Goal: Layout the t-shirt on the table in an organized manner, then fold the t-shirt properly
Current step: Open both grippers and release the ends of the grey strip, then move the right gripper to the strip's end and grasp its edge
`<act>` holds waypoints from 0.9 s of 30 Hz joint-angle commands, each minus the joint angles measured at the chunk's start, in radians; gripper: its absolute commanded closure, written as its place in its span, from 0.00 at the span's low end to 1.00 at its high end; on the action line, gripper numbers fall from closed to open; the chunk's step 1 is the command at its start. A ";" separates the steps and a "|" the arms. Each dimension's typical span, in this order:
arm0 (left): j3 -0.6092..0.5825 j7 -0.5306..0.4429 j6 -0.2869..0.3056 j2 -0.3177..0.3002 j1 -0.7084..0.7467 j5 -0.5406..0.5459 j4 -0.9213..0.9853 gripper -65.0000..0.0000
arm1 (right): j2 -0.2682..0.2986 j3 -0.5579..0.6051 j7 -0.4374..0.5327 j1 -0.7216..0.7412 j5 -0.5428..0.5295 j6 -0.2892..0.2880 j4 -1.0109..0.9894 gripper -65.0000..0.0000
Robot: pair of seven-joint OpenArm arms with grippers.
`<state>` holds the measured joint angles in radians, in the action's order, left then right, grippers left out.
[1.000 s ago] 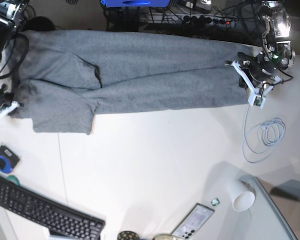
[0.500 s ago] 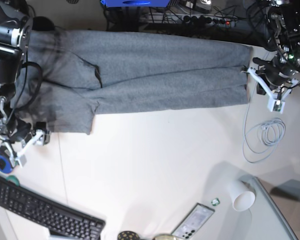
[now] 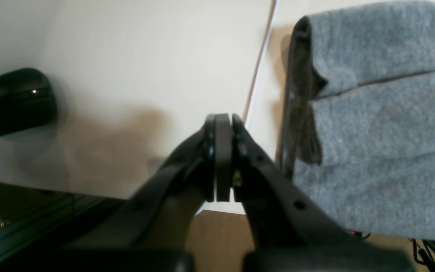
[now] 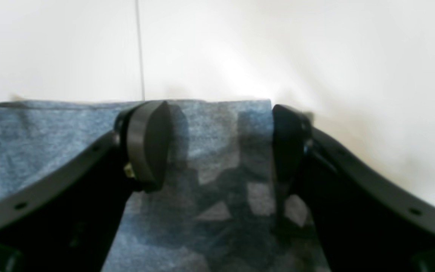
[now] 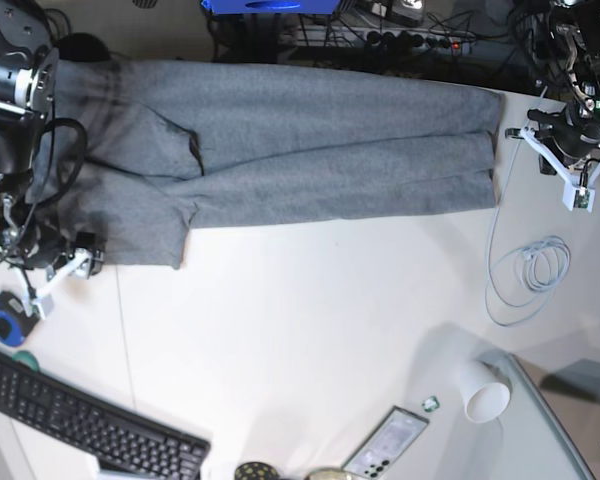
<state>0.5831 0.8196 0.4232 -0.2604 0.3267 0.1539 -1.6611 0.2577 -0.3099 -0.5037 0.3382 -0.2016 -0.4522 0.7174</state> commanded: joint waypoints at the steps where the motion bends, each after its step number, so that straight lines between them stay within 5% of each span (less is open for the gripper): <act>1: 0.005 -0.018 -0.002 -0.015 -0.004 0.003 -0.015 1.00 | 0.015 -0.002 0.014 0.022 -0.006 0.000 0.011 0.39; 6: 0.005 -0.018 -0.002 -0.018 -0.004 0.003 -0.015 1.00 | 0.015 -0.002 0.014 0.022 -0.006 0.000 0.011 0.45; 11: 0.004 -0.018 -0.002 -0.018 -0.002 0.003 -0.015 1.00 | 0.012 -0.002 0.014 0.025 -0.006 0.000 0.018 0.96; 12: 0.004 -0.018 -0.002 -0.017 -0.002 0.003 -0.015 1.00 | 0.010 -0.002 0.014 0.026 -0.006 0.000 0.021 1.00; 27: 0.004 -0.018 -0.002 -0.020 -0.014 0.002 -0.015 1.00 | -0.079 -0.005 -0.344 -0.291 -0.011 -0.001 0.729 0.99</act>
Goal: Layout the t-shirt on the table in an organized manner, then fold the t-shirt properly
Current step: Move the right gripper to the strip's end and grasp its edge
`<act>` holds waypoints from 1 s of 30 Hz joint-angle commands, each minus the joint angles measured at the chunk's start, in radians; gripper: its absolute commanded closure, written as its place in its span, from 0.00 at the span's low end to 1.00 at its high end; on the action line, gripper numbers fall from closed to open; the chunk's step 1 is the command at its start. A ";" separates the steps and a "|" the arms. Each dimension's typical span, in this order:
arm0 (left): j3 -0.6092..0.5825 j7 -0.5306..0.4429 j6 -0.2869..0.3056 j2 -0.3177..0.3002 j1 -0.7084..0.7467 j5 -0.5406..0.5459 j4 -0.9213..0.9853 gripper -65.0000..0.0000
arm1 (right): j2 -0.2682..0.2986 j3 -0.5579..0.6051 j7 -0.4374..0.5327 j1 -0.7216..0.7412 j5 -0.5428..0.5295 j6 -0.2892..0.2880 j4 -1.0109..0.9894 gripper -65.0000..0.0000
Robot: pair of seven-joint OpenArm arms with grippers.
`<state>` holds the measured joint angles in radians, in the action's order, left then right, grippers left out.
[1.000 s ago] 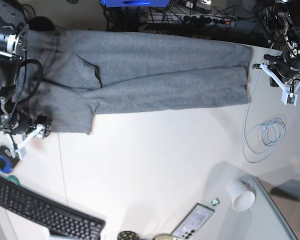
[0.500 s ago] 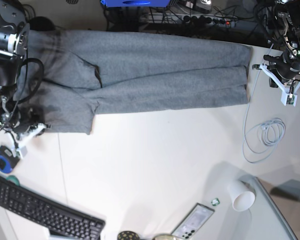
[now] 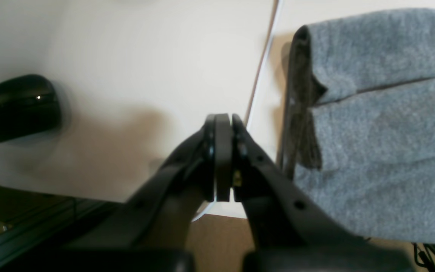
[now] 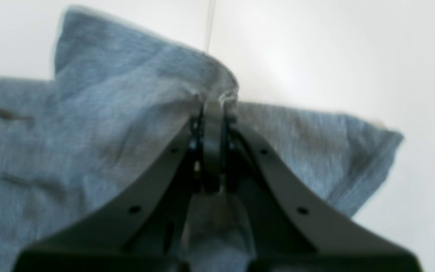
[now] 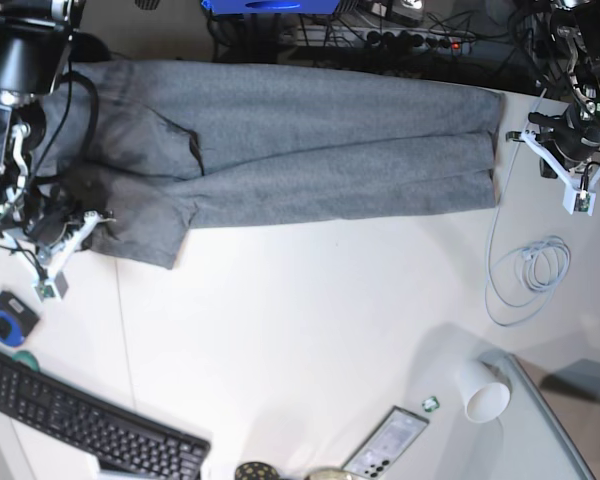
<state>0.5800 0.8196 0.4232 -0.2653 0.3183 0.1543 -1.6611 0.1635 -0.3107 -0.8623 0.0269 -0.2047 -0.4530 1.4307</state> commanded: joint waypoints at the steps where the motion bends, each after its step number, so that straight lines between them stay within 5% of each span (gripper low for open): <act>1: 0.007 -0.018 -0.002 -0.015 -0.012 -0.003 -0.015 1.00 | 0.014 -0.005 -0.005 0.001 -0.008 0.000 0.049 0.99; 8: 0.007 -0.018 -0.002 -0.015 -0.018 -0.003 0.026 1.00 | -0.012 -0.006 -0.094 -0.118 -0.009 -0.005 0.233 0.99; 14: 0.007 -0.018 -0.002 -0.015 -0.018 0.000 0.028 1.00 | -0.043 -0.014 -0.159 -0.184 -0.009 -0.122 0.304 0.99; 30: 0.007 -0.018 -0.002 -0.015 -0.018 -0.008 0.028 1.00 | -0.046 -0.009 -0.170 -0.364 -0.009 -0.128 0.414 0.99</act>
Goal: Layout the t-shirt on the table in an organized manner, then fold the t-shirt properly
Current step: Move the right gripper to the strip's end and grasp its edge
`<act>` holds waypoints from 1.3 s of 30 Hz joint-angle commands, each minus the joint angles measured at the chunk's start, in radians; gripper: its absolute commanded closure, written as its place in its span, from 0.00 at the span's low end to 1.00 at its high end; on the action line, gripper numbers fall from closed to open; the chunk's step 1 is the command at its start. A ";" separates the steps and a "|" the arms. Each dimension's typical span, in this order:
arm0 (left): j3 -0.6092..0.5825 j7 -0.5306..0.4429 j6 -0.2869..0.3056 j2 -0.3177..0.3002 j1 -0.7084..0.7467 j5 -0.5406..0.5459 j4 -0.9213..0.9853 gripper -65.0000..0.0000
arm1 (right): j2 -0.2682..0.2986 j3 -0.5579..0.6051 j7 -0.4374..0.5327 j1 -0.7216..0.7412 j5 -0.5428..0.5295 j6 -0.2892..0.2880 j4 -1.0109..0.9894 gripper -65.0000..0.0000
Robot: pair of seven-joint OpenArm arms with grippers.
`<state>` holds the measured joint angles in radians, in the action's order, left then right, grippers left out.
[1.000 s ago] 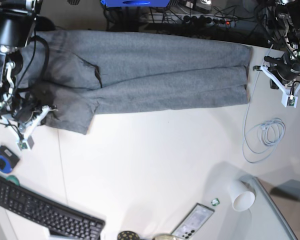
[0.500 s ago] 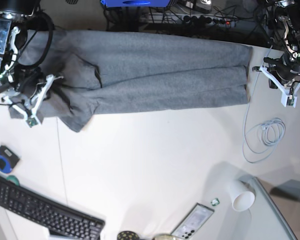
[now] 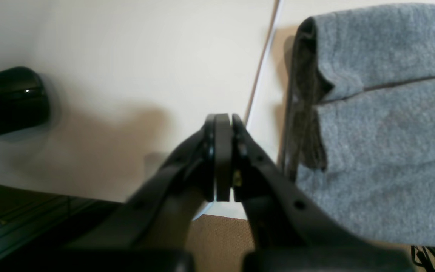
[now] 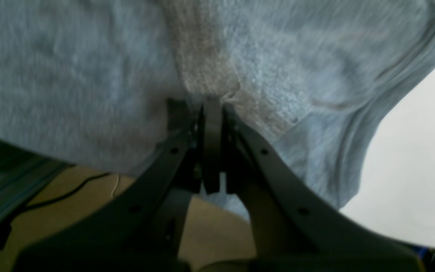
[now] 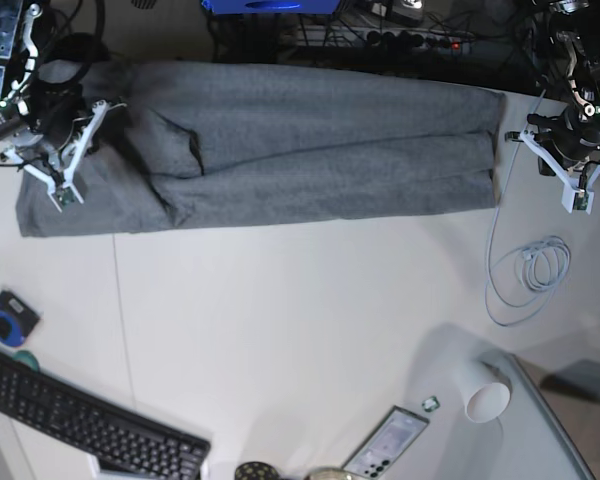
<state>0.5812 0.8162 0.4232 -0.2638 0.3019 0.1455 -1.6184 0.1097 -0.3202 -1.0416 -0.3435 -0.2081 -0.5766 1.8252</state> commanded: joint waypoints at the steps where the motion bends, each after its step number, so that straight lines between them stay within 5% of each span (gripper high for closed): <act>1: 0.006 -0.014 -0.002 -0.016 -0.002 0.001 -0.015 1.00 | 0.008 0.000 0.010 -0.001 -0.006 -0.004 0.020 0.99; 30: 0.006 -0.014 -0.002 -0.016 -0.004 0.001 -0.015 1.00 | -0.021 0.006 -0.022 -0.087 -0.004 -0.004 0.014 0.98; 36: 0.006 -0.014 -0.002 -0.016 -0.004 0.001 -0.015 1.00 | -0.021 -0.003 -0.075 -0.091 -0.006 -0.004 0.044 0.66; 39: 0.006 -0.014 -0.002 -0.016 -0.004 0.001 -0.018 1.00 | -0.021 -0.017 -0.056 -0.102 -0.006 -0.004 0.081 0.59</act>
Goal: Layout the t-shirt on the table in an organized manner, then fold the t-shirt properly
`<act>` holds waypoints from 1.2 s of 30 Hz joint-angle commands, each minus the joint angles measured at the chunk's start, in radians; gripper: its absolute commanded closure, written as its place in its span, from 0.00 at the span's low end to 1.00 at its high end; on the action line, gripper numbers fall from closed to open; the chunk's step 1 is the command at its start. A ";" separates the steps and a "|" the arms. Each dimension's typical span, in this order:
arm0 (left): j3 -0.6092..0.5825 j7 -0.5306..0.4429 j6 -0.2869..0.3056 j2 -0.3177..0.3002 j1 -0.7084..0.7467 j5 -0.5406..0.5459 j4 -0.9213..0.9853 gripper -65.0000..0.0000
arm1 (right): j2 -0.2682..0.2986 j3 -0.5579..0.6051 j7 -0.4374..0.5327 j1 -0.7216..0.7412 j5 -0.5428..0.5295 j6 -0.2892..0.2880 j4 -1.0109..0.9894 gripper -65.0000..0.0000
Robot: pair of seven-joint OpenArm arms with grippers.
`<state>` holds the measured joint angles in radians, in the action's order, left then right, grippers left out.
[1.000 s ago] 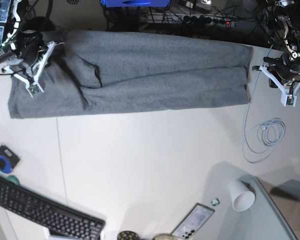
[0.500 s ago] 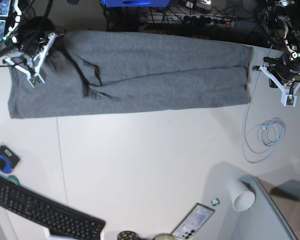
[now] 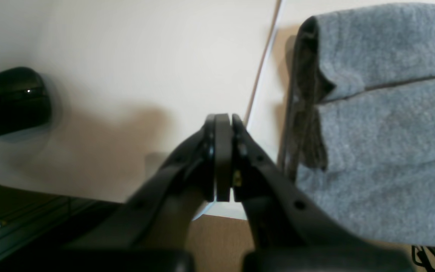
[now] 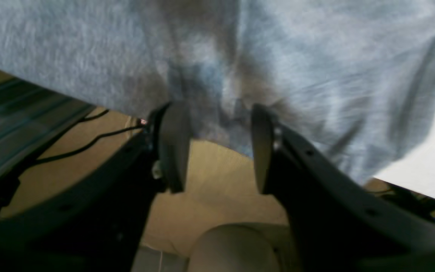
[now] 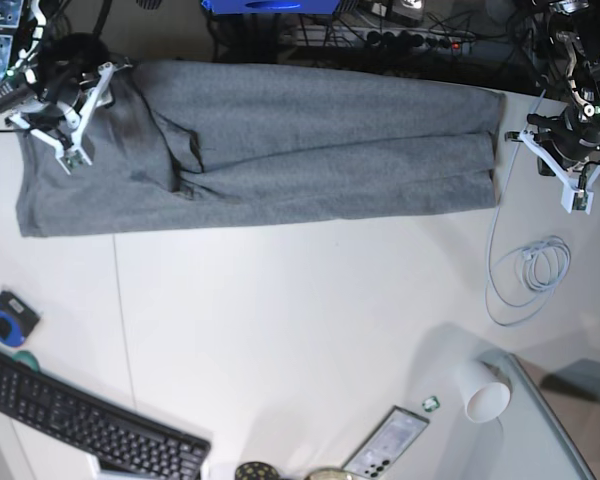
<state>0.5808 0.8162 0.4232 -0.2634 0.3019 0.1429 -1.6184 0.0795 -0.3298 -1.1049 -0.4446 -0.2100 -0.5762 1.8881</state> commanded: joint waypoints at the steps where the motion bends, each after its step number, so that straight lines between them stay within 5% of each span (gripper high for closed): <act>1: 0.006 -0.014 -0.002 -0.017 -0.004 0.007 -0.018 1.00 | 0.009 -0.039 0.022 0.000 -0.004 -0.005 0.024 0.59; 6: -0.006 -0.014 -0.002 -0.010 0.001 0.013 -0.020 1.00 | 0.009 -0.165 0.108 0.091 -0.003 -0.005 0.003 0.59; 14: -0.114 -0.016 0.003 -0.012 0.010 0.013 -0.049 1.00 | 0.009 -0.174 0.133 0.203 -0.003 -0.005 -0.065 0.59; 19: -0.226 -0.016 0.139 0.011 0.038 0.014 -0.158 1.00 | 0.009 -0.170 0.134 0.229 -0.003 -0.005 -0.124 0.59; 24: -0.242 -0.016 0.139 0.059 -0.039 0.002 -0.056 1.00 | 0.016 -0.170 0.182 0.266 -0.003 -0.005 -0.235 0.60; 30: -0.242 -0.056 0.139 0.032 -0.089 0.002 0.106 1.00 | 0.018 -0.174 0.254 0.284 0.001 -0.005 -0.338 0.98; 36: -0.244 -0.113 0.139 0.037 -0.135 -0.056 0.237 1.00 | 0.058 -0.170 0.306 0.358 0.002 -0.005 -0.543 0.99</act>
<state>0.3332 0.7036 0.5602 -0.2169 0.1734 0.0875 -1.3682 0.1207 -0.4957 -0.8066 -0.0959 -0.2024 -0.5777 1.3277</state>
